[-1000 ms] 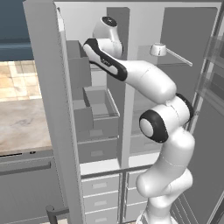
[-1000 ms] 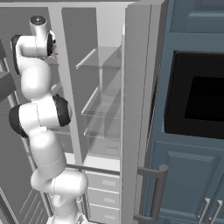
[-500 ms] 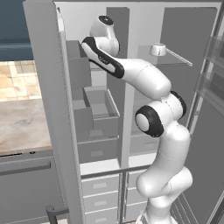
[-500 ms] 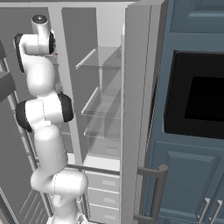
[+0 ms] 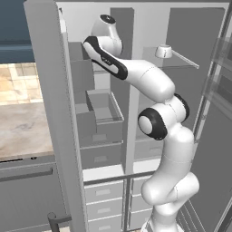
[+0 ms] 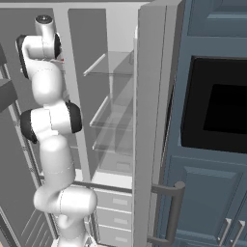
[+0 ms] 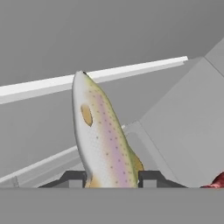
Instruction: There's a fish in the fridge that needs to be moved to the freezer for freezing. Pick up the fish from the fridge, place it on any shelf in the freezer, and close the fridge and freezer doors when done.
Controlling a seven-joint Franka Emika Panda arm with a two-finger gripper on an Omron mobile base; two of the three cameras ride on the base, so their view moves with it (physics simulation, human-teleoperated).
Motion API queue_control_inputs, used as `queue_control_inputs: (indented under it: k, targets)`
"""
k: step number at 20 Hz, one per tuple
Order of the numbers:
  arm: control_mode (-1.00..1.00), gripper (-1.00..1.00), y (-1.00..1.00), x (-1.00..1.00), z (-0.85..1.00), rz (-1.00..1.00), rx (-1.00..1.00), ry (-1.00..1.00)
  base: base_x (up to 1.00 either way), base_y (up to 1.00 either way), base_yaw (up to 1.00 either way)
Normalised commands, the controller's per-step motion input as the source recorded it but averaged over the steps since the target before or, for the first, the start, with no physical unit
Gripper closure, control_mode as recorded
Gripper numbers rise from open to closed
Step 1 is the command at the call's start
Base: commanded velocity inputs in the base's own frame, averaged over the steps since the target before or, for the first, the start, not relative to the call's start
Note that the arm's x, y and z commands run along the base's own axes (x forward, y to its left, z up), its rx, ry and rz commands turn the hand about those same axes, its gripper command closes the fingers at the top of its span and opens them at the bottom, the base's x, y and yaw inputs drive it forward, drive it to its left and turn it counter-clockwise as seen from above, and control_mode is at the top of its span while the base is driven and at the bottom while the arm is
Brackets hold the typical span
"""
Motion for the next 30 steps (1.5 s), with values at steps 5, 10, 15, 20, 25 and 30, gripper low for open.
queue_control_inputs:
  k: [5,10,15,20,25,30]
  targets:
    - [-1.0,1.0,0.02,0.02,-0.93,0.0,0.0,0.01,0.0,0.0,0.0]
    - [-1.0,1.0,0.0,0.03,-1.0,0.0,0.0,0.05,0.0,0.0,0.0]
    - [-1.0,1.0,0.0,0.28,-0.86,-0.07,0.0,0.0,0.0,0.0,0.0]
    - [-1.0,1.0,0.01,0.33,-0.3,-0.19,0.0,0.0,0.0,0.0,0.0]
    - [-1.0,1.0,0.18,0.13,-0.36,-0.28,0.0,0.0,0.0,0.0,0.0]
    - [-1.0,1.0,0.09,0.35,-0.91,-0.2,0.0,0.0,0.0,0.0,0.0]
